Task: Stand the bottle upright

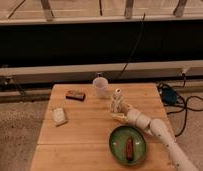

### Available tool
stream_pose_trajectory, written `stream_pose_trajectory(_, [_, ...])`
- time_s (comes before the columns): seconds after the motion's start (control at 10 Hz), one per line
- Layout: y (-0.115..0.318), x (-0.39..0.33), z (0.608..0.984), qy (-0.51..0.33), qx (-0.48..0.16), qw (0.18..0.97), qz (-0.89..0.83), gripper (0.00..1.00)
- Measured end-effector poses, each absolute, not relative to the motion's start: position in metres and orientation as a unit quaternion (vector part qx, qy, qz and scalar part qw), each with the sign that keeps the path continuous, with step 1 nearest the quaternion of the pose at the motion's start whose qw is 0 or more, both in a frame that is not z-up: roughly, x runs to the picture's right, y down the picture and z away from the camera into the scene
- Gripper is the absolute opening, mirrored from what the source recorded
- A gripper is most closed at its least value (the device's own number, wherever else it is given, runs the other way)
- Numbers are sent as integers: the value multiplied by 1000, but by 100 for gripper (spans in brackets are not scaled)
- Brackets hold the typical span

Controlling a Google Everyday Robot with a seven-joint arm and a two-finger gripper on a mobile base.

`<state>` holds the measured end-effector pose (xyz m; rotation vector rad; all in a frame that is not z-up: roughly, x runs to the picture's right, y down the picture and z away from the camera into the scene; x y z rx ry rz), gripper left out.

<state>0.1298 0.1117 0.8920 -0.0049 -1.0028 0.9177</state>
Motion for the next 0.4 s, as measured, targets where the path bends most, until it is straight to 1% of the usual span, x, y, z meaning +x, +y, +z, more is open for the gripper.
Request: stream_pose_trajectory(0.4, [112, 145, 892, -460, 1, 781, 422, 80])
